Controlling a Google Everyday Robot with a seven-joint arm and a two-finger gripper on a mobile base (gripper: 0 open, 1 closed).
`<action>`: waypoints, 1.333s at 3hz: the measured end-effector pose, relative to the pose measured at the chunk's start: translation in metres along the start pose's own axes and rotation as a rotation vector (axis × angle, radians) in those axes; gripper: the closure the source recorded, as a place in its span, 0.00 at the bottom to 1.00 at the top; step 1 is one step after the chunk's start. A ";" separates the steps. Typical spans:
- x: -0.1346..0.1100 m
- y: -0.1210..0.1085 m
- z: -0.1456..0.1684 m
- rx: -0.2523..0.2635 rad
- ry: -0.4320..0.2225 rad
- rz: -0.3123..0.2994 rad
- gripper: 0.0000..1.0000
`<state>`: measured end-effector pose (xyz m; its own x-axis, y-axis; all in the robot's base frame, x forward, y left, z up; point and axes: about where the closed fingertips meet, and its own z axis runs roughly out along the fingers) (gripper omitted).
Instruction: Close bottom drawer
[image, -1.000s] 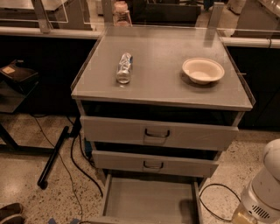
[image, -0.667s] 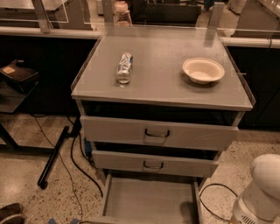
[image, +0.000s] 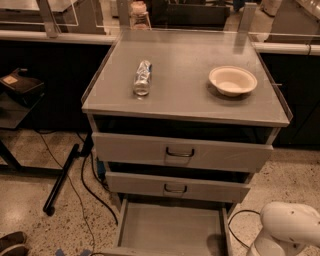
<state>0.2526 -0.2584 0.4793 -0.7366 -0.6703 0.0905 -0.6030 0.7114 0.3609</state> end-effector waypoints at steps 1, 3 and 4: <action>0.002 0.003 0.014 -0.033 0.012 0.003 1.00; -0.001 -0.020 0.068 -0.078 0.001 0.114 1.00; -0.006 -0.041 0.122 -0.115 0.003 0.205 1.00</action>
Offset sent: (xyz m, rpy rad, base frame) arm -0.0123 0.0082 -0.0354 0.0605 0.0669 -0.0538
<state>0.2451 -0.2578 0.3509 -0.8389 -0.5149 0.1761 -0.4016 0.8041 0.4384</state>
